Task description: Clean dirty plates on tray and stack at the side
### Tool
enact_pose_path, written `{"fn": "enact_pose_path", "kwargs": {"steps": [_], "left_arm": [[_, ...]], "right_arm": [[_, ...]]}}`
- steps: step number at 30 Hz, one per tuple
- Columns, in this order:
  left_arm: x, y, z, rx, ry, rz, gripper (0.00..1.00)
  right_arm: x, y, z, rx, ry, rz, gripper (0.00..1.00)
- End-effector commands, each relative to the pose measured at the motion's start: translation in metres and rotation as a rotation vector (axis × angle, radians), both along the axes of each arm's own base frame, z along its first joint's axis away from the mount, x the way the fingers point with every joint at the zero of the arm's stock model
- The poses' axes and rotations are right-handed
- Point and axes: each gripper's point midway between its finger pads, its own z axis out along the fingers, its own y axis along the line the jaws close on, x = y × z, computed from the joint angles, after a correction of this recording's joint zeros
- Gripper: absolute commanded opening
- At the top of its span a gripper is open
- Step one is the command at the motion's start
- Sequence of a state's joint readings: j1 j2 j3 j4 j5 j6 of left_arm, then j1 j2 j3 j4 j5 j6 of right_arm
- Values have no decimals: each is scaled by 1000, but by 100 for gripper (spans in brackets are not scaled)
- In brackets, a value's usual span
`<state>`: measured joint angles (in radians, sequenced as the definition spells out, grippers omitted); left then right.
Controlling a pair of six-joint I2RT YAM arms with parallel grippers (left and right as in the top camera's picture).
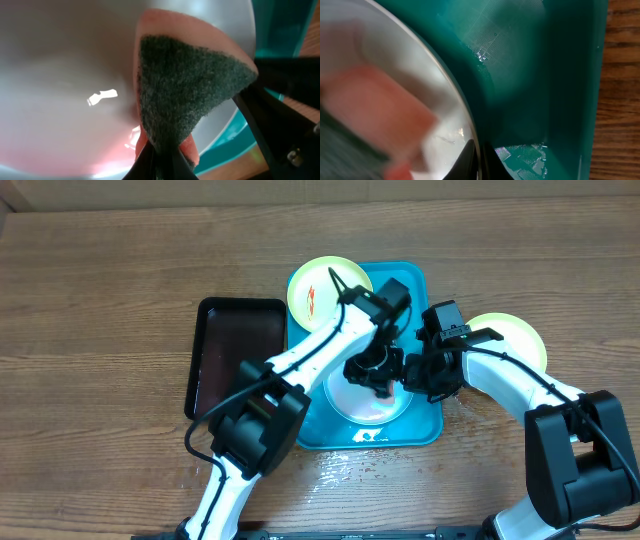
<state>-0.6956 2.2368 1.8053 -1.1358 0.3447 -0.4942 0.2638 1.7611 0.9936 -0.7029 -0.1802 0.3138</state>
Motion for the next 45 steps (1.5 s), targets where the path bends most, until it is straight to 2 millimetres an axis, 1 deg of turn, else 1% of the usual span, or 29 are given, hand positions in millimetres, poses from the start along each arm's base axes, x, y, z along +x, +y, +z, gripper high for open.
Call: {"fn": "enact_pose_path", "kwargs": {"steps": [1,4,7,8,9,12,14,17,20,22,24,26,29,30,31,32,33,35,36,38,40,41,43,45], "left_arm": [[-1,12,-1,66,24,116,4],[-8,21,-14,114,56,171,4],[-23,29,-31,142,113,209,4],[-28,30,-34,140,135,213,4],[-28,32,-34,139,144,219,4],[-22,45,-32,158,146,240,4],[-15,62,-31,209,120,254,4],[-5,82,-28,271,76,271,4],[9,110,-20,378,-22,279,4],[20,128,-7,455,-115,278,4],[29,138,11,484,-189,284,4],[35,140,30,468,-246,297,4],[43,135,64,393,-330,303,4],[44,133,80,354,-362,299,4],[45,132,104,306,-410,313,4],[45,136,117,285,-440,319,4],[47,142,130,270,-472,326,4],[51,158,148,266,-517,352,4],[53,172,157,280,-538,379,4],[57,201,164,327,-548,438,4],[58,232,161,381,-518,497,4],[59,243,156,399,-498,507,4],[60,261,138,412,-433,520,4],[59,272,111,405,-357,513,4]], "right_arm": [[-5,-12,-10,-63,22,-11,4],[-5,-12,-10,-63,22,-11,4],[-5,-12,-10,-63,22,-11,4],[-5,-12,-10,-63,22,-11,4],[-5,-12,-10,-63,22,-11,4],[-5,-12,-10,-62,21,-11,4],[-5,-12,-10,-62,21,-10,4],[-5,-12,-10,-62,20,-11,4],[-5,-12,-10,-62,19,-11,4],[-5,-12,-10,-62,19,-10,4],[-5,-12,-10,-62,19,-10,4],[-5,-12,-10,-62,19,-10,4],[-5,-12,-10,-62,19,-10,4],[-5,-12,-10,-62,20,-10,4],[-6,-12,-10,-63,22,-10,4],[-6,-12,-10,-64,24,-10,4],[-6,-12,-10,-64,25,-10,4],[-6,-12,-10,-64,25,-10,4],[-6,-12,-10,-64,25,-10,4],[-6,-12,-10,-64,25,-10,4],[-6,-12,-10,-63,25,-10,4],[-6,-12,-10,-64,25,-10,4],[-6,-12,-10,-64,25,-10,4],[-6,-12,-10,-64,25,-10,4]]}}
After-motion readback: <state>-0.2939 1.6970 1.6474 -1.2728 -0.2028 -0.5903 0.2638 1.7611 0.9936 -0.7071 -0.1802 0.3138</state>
